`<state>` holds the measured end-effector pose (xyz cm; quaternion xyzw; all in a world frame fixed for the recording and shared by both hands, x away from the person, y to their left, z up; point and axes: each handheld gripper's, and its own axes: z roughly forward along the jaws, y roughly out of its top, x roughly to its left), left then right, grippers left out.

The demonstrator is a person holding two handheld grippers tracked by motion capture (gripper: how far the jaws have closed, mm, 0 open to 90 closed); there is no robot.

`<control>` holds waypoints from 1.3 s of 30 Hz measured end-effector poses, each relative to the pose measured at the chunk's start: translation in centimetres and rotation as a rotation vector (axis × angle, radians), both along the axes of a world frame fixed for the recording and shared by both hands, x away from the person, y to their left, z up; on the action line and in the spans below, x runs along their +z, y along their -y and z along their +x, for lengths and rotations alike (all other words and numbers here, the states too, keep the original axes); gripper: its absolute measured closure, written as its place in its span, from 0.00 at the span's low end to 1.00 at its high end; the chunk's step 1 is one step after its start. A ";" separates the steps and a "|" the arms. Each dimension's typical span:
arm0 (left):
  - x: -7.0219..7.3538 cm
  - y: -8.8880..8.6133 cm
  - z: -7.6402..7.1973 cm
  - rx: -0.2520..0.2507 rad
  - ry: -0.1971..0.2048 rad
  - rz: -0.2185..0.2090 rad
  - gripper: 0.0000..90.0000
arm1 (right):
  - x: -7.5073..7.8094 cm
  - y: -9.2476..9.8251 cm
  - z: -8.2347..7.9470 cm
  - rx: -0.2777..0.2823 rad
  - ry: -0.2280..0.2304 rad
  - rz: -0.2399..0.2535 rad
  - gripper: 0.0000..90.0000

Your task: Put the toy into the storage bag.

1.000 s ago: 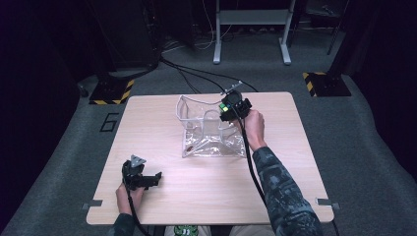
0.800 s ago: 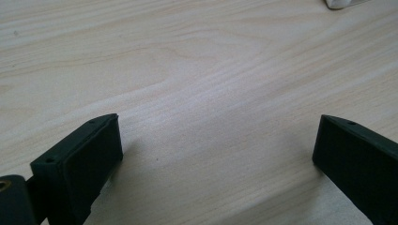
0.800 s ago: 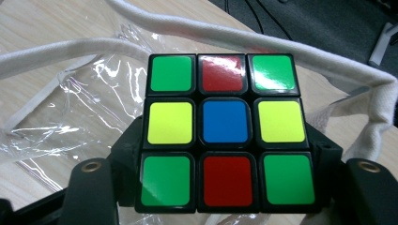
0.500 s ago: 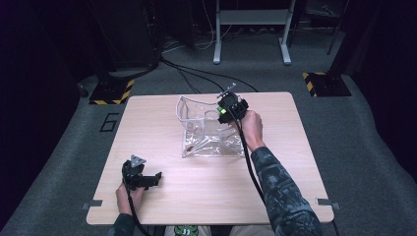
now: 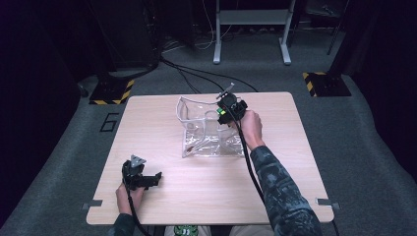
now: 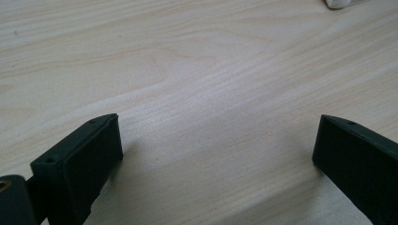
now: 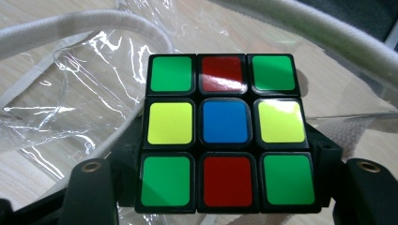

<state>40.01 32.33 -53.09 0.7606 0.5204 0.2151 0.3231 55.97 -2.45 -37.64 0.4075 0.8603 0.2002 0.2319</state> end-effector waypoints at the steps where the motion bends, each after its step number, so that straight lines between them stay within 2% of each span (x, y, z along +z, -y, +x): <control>1: 0.0 0.0 0.0 0.000 0.000 0.000 0.02 | 0.0 -0.1 0.0 -0.004 -0.002 -0.001 0.37; 10: 0.0 0.0 0.0 0.000 0.000 0.000 0.02 | 0.0 -0.1 0.1 0.006 -0.006 -0.002 0.36; 11: 0.0 0.0 0.0 -0.001 0.002 0.000 0.02 | 0.1 0.0 0.1 0.007 -0.003 0.003 0.32; 13: 0.0 0.0 0.0 -0.001 0.000 0.000 0.02 | 0.2 -0.1 -0.1 0.008 0.017 0.014 0.18; 14: 0.0 0.0 0.0 -0.002 0.000 -0.001 0.02 | 0.2 -0.2 -0.3 0.001 0.005 0.017 0.13; 15: 0.0 0.0 0.0 -0.001 0.000 -0.001 0.02 | 0.2 -0.2 -0.2 0.026 0.013 0.017 0.09; 17: 0.0 0.0 0.0 -0.003 0.005 0.000 0.02 | 0.3 -0.3 -0.5 0.040 0.012 0.020 0.00; 23: 0.0 0.0 0.0 0.001 0.006 -0.004 0.02 | 0.9 0.0 -1.2 0.072 0.021 0.065 0.00; 27: 0.0 0.0 0.0 0.000 0.006 -0.004 0.02 | 1.5 0.5 -1.9 0.085 0.048 0.084 0.00; 33: 0.0 0.0 0.0 0.000 0.007 -0.003 0.02 | 2.4 1.1 -3.6 0.073 0.060 0.110 0.00; 39: 0.0 0.0 0.0 0.000 0.005 -0.003 0.02 | 2.8 2.0 -4.9 0.083 0.097 0.118 0.00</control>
